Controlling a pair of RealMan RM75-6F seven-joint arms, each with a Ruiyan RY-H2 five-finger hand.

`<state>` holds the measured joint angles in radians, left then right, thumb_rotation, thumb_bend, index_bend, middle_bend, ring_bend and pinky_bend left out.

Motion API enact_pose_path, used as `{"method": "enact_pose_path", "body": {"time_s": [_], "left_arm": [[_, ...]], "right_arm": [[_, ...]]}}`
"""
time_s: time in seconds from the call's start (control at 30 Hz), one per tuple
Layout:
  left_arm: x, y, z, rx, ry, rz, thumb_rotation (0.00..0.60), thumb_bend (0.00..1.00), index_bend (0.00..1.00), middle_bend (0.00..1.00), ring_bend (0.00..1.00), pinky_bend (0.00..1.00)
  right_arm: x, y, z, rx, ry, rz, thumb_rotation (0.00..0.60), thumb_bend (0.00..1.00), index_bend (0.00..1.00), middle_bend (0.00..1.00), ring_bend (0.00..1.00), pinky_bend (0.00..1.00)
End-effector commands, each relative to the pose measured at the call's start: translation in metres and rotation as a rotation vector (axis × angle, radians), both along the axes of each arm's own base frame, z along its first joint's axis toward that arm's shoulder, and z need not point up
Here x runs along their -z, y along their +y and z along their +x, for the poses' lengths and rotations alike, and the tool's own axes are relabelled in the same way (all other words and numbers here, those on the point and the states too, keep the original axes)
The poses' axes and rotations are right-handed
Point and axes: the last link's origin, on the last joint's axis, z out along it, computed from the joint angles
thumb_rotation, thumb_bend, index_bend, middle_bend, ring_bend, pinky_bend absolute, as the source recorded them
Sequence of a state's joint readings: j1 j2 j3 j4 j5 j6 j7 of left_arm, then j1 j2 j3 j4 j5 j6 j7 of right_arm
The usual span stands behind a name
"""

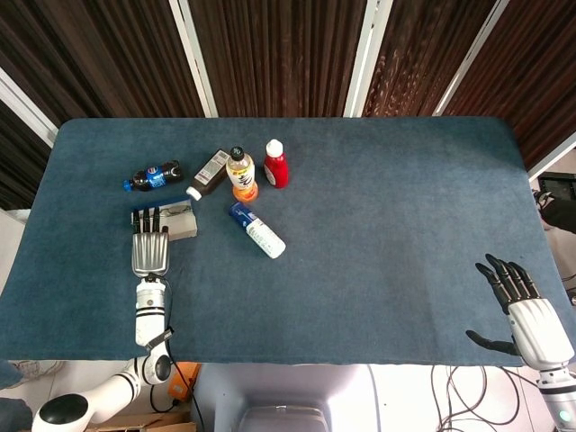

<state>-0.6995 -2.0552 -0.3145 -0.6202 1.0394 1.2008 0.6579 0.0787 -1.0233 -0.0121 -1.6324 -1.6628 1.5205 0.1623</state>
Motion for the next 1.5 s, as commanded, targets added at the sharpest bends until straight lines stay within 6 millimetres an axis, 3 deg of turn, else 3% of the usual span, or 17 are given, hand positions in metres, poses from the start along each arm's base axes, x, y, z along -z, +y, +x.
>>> {"method": "enact_pose_path", "body": {"time_s": [0.03,0.6,0.9,1.17,1.33,1.5], "left_arm": [[0.000,0.002,0.000,-0.003,-0.002,0.001,0.600,0.44,0.60,0.09,0.00,0.06],[-0.005,0.006,0.000,0.050,0.025,0.035,0.600,0.44,0.70,0.14,0.03,0.05],[-0.019,-0.022,0.011,0.147,-0.069,0.045,0.600,0.49,0.76,0.16,0.03,0.04],[-0.042,-0.049,0.024,0.097,-0.161,-0.030,0.600,0.49,0.76,0.15,0.03,0.03],[-0.055,-0.053,0.033,0.085,-0.190,-0.045,0.600,0.49,0.76,0.15,0.03,0.03],[-0.058,-0.042,0.033,0.033,-0.203,-0.053,0.600,0.48,0.76,0.15,0.03,0.03]], "right_arm": [[0.000,0.000,0.000,0.000,0.000,0.000,0.600,0.15,0.00,0.00,0.00,0.00],[0.001,-0.001,0.000,0.001,0.006,0.004,0.600,0.15,0.00,0.00,0.00,0.00],[0.002,0.001,0.001,-0.003,0.004,0.002,0.600,0.15,0.00,0.00,0.00,0.00],[0.005,0.001,0.003,-0.010,0.009,0.012,0.600,0.15,0.00,0.00,0.00,0.00],[0.007,0.001,0.003,-0.012,0.012,0.017,0.600,0.14,0.00,0.00,0.00,0.00],[0.006,0.002,0.003,-0.011,0.011,0.013,0.600,0.14,0.00,0.00,0.00,0.00]]}}
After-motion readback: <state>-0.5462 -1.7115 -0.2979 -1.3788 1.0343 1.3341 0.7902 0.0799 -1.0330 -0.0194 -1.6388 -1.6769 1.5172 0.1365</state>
